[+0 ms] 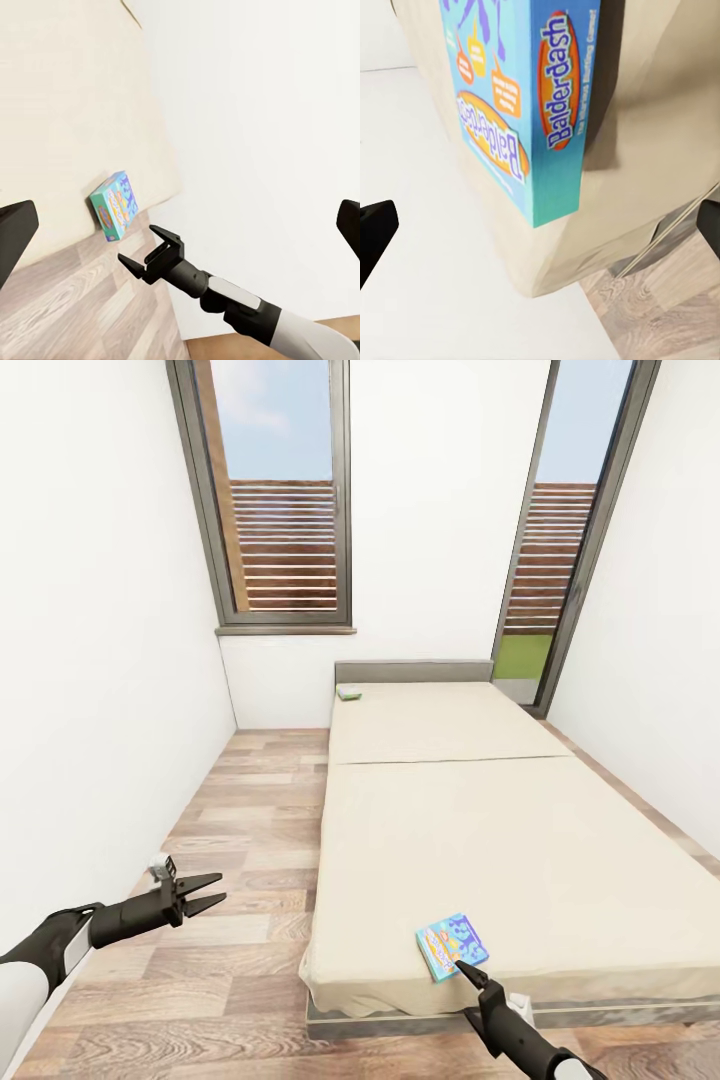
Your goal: Put all the toys in the child's room - the three board games (two on the bed and one on the table), the two jigsaw puzzles on the table, and the tennis ball on the table - inside the toy box on the table in the child's room.
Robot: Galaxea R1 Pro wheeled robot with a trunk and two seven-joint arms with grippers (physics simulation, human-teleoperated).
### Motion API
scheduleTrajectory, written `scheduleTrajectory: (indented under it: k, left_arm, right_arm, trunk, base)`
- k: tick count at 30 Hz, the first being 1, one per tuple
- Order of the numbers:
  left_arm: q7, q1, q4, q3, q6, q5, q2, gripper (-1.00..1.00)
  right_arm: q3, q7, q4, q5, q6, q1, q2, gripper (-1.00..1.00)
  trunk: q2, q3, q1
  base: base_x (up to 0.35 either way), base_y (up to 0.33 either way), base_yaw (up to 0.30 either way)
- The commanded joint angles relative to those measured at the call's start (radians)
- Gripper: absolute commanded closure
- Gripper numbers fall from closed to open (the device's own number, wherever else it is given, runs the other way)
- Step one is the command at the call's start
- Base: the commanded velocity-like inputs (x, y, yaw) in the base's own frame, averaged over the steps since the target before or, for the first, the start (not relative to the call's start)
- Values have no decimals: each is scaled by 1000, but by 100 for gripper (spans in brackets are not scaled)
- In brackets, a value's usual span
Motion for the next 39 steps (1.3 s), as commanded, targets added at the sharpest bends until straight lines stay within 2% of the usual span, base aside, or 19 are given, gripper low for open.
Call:
scheduleTrajectory:
  k: [1, 13, 39]
  left_arm:
    - [-3, 0, 0, -4, 11, 4, 1, -100]
    - [-3, 0, 0, -4, 11, 4, 1, -100]
    - [-3, 0, 0, -5, 11, 4, 1, -100]
  right_arm:
    - [-4, 1, -1, -4, 8, -1, 1, -100]
    - [-4, 0, -2, -5, 9, -2, 4, -100]
    - [-4, 3, -2, -5, 11, -2, 5, -100]
  trunk:
    - [0, -1, 0]
    - [0, -1, 0]
    - [0, -1, 0]
  base:
    - [0, 0, 0]
    - [72, 54, 0]
    - [3, 2, 0]
